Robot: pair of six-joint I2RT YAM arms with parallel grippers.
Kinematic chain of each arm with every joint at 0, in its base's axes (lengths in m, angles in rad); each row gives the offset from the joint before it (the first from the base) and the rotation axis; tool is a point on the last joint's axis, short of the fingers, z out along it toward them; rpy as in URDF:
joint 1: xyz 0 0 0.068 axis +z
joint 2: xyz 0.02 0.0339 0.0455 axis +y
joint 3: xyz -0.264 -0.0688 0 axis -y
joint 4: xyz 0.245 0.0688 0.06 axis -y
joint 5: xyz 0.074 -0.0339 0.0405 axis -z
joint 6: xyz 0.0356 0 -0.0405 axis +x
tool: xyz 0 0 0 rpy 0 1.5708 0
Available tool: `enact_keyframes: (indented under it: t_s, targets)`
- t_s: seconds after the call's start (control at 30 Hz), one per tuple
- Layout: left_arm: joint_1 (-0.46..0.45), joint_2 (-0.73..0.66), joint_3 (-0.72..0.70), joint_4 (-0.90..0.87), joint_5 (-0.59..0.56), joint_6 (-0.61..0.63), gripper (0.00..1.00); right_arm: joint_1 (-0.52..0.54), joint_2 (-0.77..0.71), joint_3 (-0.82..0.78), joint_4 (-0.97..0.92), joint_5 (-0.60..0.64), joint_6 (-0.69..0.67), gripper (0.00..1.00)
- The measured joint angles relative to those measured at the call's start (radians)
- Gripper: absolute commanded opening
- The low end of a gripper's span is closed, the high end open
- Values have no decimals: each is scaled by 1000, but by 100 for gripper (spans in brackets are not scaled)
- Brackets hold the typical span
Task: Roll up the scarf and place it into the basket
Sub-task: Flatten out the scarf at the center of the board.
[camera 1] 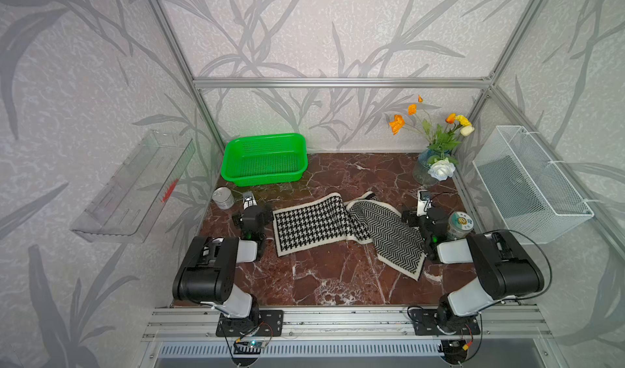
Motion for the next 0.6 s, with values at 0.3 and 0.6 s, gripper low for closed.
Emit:
enact_keyframes:
  t_s: [0.3, 0.6]
  targets:
    - [0, 0, 0, -1, 9, 0, 100, 0, 0, 0, 0, 0, 0, 99]
    - [0, 0, 0, -6, 9, -1, 100, 0, 0, 0, 0, 0, 0, 99]
